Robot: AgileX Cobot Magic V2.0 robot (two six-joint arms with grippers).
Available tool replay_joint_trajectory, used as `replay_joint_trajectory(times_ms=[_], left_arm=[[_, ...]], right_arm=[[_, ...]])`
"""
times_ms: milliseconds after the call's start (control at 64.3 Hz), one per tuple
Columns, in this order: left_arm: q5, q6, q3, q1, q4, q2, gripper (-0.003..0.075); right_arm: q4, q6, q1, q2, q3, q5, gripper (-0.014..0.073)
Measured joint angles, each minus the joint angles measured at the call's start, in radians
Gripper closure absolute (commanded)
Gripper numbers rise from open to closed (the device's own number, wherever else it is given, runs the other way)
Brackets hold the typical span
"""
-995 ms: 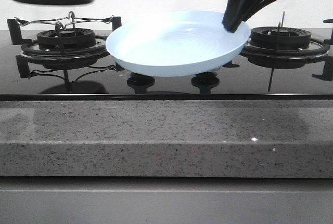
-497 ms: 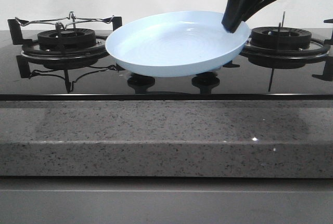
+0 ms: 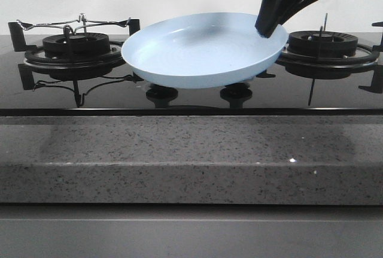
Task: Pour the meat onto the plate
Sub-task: 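Grasp the pan's pale green handle with the left gripper and lift it, then tilt the pan over the plate with the left gripper, pouring the meat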
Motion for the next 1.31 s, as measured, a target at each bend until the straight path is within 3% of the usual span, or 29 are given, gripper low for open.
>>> replay_joint_trajectory(times_ms=[420,995,1166,1306], left_arm=[[-0.161,-0.038,-0.009,-0.273,0.375,-0.005,0.0692],[-0.096,-0.558,-0.112,-0.731,1.439,-0.027,0.0714],[-0.050,-0.669,-0.112,-0.830,1.678,-0.027,0.0714],[-0.036,-0.716,-0.112,-0.871,1.765,-0.029,0.0714]], right_arm=[[0.000,0.000,0.000,0.000,0.000,0.000,0.0654],[0.000,0.000,0.000,0.000,0.000,0.000,0.0654],[0.000,0.000,0.000,0.000,0.000,0.000,0.0654],[0.000,0.000,0.000,0.000,0.000,0.000,0.0654]])
